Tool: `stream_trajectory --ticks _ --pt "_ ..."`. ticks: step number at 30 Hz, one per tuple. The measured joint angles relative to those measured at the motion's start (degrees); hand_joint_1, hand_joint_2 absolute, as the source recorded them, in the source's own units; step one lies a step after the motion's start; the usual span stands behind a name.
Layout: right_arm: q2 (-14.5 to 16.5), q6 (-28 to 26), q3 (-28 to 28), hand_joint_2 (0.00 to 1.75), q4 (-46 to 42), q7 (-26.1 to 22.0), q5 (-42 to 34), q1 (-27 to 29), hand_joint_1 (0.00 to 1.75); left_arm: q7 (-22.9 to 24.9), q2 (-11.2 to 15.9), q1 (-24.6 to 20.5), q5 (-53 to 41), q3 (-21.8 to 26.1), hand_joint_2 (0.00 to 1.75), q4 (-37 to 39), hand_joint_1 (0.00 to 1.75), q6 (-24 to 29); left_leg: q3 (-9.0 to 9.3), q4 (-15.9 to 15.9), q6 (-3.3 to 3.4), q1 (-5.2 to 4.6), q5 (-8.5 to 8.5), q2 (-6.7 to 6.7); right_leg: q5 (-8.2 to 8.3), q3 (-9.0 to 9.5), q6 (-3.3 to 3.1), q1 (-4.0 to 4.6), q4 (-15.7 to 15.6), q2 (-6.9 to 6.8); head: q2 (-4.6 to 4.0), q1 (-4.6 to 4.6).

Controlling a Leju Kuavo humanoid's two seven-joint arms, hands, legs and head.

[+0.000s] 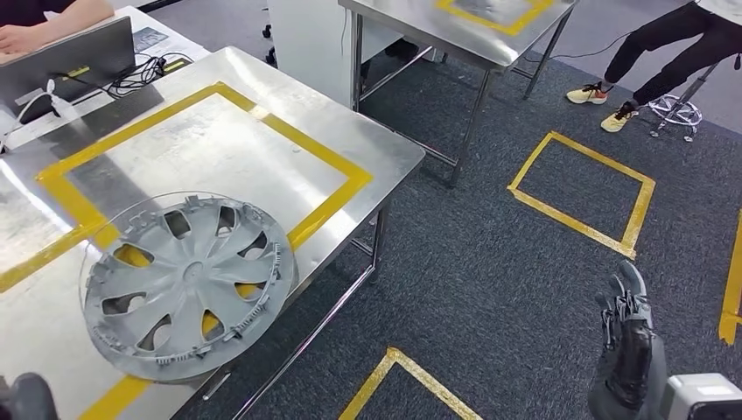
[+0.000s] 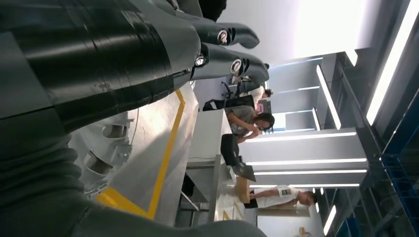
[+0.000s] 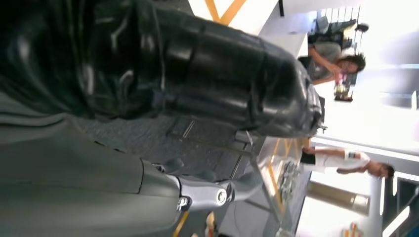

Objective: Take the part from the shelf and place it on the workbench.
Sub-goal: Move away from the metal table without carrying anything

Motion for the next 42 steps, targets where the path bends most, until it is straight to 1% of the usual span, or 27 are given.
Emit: stream_trajectory --ticks 2,3,4,6,8,10,11,12,13,14,16,18,19,21,23,25,27,29,31,33,34,35,36,38,39,40,42 --pt "0.0 0.0 0.0 0.0 0.0 0.0 0.0 0.0 0.0 0.4 -0.1 0.2 0.3 0.1 0.0 0.0 0.0 0.0 -0.28 0.0 0.31 -0.66 0.02 1.74 -3.55 -3.52 -0.42 0.4 7.7 -1.55 0.0 0.72" --pt "0.0 0.0 0.0 0.0 0.0 0.0 0.0 0.1 0.0 0.7 -0.1 0.2 0.5 0.1 0.0 0.0 0.0 0.0 -0.33 0.0 0.43 -0.98 -0.02 2.57 -4.05 -4.35 -0.77 0.61 9.7 -1.68 0.0 0.93" --pt "0.0 0.0 0.0 0.0 0.0 0.0 0.0 0.1 0.0 1.1 -0.1 0.2 0.7 0.2 0.0 0.1 0.0 0.0 -0.32 0.0 0.56 -1.31 -0.09 3.4 -3.51 -4.14 -1.26 0.9 9.7 -1.75 0.0 1.15" --pt "0.0 0.0 0.0 0.0 0.0 0.0 0.0 0.2 0.0 1.7 -0.1 0.1 0.9 0.3 0.0 0.1 0.0 0.0 -0.12 0.0 0.8 -1.89 -0.26 4.93 -0.23 -0.62 -2.8 1.91 3.3 -2.78 0.0 1.5" --pt "0.0 0.0 0.0 0.0 -0.2 0.0 0.0 0.2 0.0 2.1 -0.1 0.1 0.8 0.5 0.0 0.1 0.0 0.0 0.08 -0.1 0.83 -2.31 -0.46 6.22 1.95 2.88 -4.42 3.05 -3.6 -5.3 0.0 1.31" --pt "0.0 0.0 0.0 0.0 -0.4 0.0 0.0 0.2 0.0 2.3 -0.1 0.0 0.7 0.5 0.0 0.2 0.0 0.0 0.21 -0.2 0.61 -2.29 -0.59 7.36 2.18 3.62 -5.09 3.72 -5.7 -6.22 0.0 1.14" --pt "0.1 0.0 0.0 0.0 -0.5 0.0 0.0 0.3 0.0 2.4 -0.1 0.0 0.6 0.5 0.0 0.2 0.0 0.0 0.4 -0.4 0.43 -2.26 -0.63 7.97 2.43 3.64 -5.08 3.84 -6.2 -5.54 0.0 1.33" --pt "0.1 0.0 0.0 0.0 -0.5 0.0 0.0 0.4 0.0 2.5 -0.1 -0.1 0.5 0.6 0.0 0.2 0.0 0.0 0.47 -0.4 0.21 -2.21 -0.8 7.75 2.8 4.12 -5.03 3.65 -6.8 -4.84 0.0 1.59" --pt "0.1 0.0 0.0 0.0 -0.6 0.0 0.0 0.5 0.0 2.6 -0.1 -0.1 0.1 0.6 0.0 0.2 0.0 0.0 0.32 0.2 -0.03 -2.13 -1.33 6.57 3.19 4.68 -5.0 3.36 -7.5 -4.14 0.0 1.65" --pt "0.1 0.0 0.0 0.0 -0.7 0.0 0.0 0.5 0.0 2.7 -0.1 -0.1 -0.4 0.6 0.0 0.2 0.0 0.0 -0.32 1.8 -0.29 -2.03 -2.39 4.82 3.68 5.23 -5.0 2.99 -8.2 -3.43 0.0 1.54" --pt "0.1 0.0 0.0 0.0 -0.8 0.0 0.0 0.4 0.0 3.0 -0.1 0.0 -1.5 0.7 0.0 0.2 0.0 0.0 -3.25 8.0 -0.74 -1.62 -5.5 1.34 4.19 5.62 -5.08 2.48 -8.7 -2.07 0.0 0.82" --pt "0.1 0.0 0.0 0.0 -0.8 0.0 0.0 0.4 0.0 3.3 -0.1 0.1 -2.1 0.7 0.0 0.2 0.0 0.0 -6.26 13.8 -1.16 -1.29 -7.15 0.54 4.31 5.49 -5.05 2.28 -8.7 -0.52 0.0 0.16" --pt "0.1 0.0 0.0 0.0 -0.8 0.0 0.0 0.4 0.0 3.3 -0.1 0.1 -2.2 0.7 0.0 0.2 0.0 0.0 -6.69 14.2 -1.35 -1.11 -6.44 0.47 4.28 5.48 -4.93 2.17 -8.6 0.35 0.0 -0.08" --pt "0.2 0.0 0.0 0.0 -0.8 0.0 -0.1 0.4 0.0 3.4 -0.1 0.1 -2.4 0.8 0.0 0.2 0.0 0.0 -4.76 9.0 -1.77 -0.66 -2.44 -0.27 4.05 5.45 -4.39 1.8 -8.0 2.13 0.0 -0.43" --pt "0.3 0.0 0.0 0.0 -0.8 0.1 -0.1 0.4 0.0 3.5 -0.1 0.1 -2.7 0.9 0.0 0.1 0.0 0.0 -2.06 2.5 -2.09 -0.14 0.04 -3.12 3.61 4.98 -3.52 1.55 -7.0 3.71 0.0 -0.92" --pt "0.3 0.0 0.0 0.0 -0.8 0.1 -0.1 0.4 0.0 3.6 -0.1 0.1 -3.1 0.9 0.0 0.1 0.0 0.0 -1.2 0.4 -1.72 -0.16 -0.13 -4.7 3.48 3.96 -2.58 1.35 -6.3 5.05 0.0 -1.08" --pt "0.4 0.0 0.0 0.0 -0.8 0.1 -0.1 0.4 0.0 3.6 -0.1 0.1 -3.5 0.9 0.0 0.1 0.0 0.0 -0.69 0.2 -0.79 -0.33 0.01 -3.42 3.69 3.11 -1.79 1.09 -6.3 5.89 0.0 -0.94" --pt "0.4 0.0 0.0 0.0 -0.8 0.2 0.0 0.5 0.0 3.6 -0.2 0.0 -3.8 0.9 0.0 0.1 0.0 0.0 -0.21 -0.1 -0.03 -0.3 0.28 -1.96 2.52 1.98 -1.31 1.23 -4.3 3.34 0.0 -0.45" --pt "0.4 0.0 0.0 0.0 -0.8 0.2 0.0 0.3 0.0 3.6 -0.2 0.1 -3.9 0.9 0.0 0.1 0.0 0.0 -0.3 -0.2 0.33 -0.54 0.38 -0.38 -0.86 -0.98 -1.07 1.41 2.0 -0.43 0.0 0.39" --pt "0.4 0.0 0.0 0.0 -0.8 0.3 0.0 0.3 0.0 3.7 -0.3 0.1 -3.8 0.9 0.0 0.1 0.0 0.0 -0.43 -0.1 0.51 -0.91 0.29 1.29 -3.51 -4.12 -1.03 1.37 8.6 -1.57 0.0 0.89" --pt "0.4 0.0 0.0 0.0 -0.8 0.4 0.0 0.3 0.0 3.7 -0.3 0.1 -3.6 0.9 0.0 0.1 0.0 0.0 -0.45 -0.1 0.6 -1.09 0.21 2.09 -3.44 -4.54 -1.16 1.4 9.6 -1.68 0.0 1.07" --pt "0.4 0.0 0.0 0.0 -0.8 0.5 0.0 0.3 0.0 3.7 -0.3 0.0 -3.3 0.9 0.0 0.1 0.0 0.0 -0.42 -0.1 0.67 -1.26 0.13 2.84 -2.36 -3.84 -1.44 1.48 8.3 -1.77 0.0 1.25" --pt "0.4 0.0 0.0 0.0 -0.8 0.6 0.0 0.3 0.0 3.7 -0.3 -0.1 -3.0 0.9 0.0 0.1 0.0 0.0 -0.33 -0.1 0.71 -1.44 0.04 3.54 -0.62 -2.11 -1.89 1.68 5.0 -2.08 0.0 1.43" --pt "0.4 0.0 0.0 0.0 -0.8 0.6 0.0 0.3 0.0 3.7 -0.3 -0.3 -2.7 0.9 0.0 0.1 0.0 0.0 -0.1 -0.2 0.66 -1.73 -0.16 4.73 2.09 1.76 -3.21 2.41 -2.6 -4.1 0.0 1.52" --pt "0.4 0.0 0.0 0.0 -0.8 0.7 -0.1 0.2 0.0 3.7 -0.3 -0.4 -2.6 0.9 0.0 0.1 0.0 0.0 -0.02 -0.3 0.5 -1.74 -0.24 5.17 2.65 2.98 -3.75 2.79 -5.0 -4.96 0.0 1.48" --pt "0.4 0.0 0.0 0.0 -0.8 0.7 -0.1 0.2 0.0 3.7 -0.3 -0.4 -2.6 0.9 0.0 0.1 0.0 0.0 0.07 -0.4 0.28 -1.67 -0.3 5.63 2.72 3.36 -4.15 3.1 -6.0 -5.44 0.0 1.49" --pt "0.4 0.0 0.0 0.0 -0.8 0.7 -0.1 0.1 0.0 3.7 -0.3 -0.7 -2.6 0.9 0.0 0.1 0.0 0.0 0.44 -0.8 -0.32 -1.49 -0.37 6.38 3.12 3.87 -4.52 3.22 -6.8 -4.56 0.0 1.79"
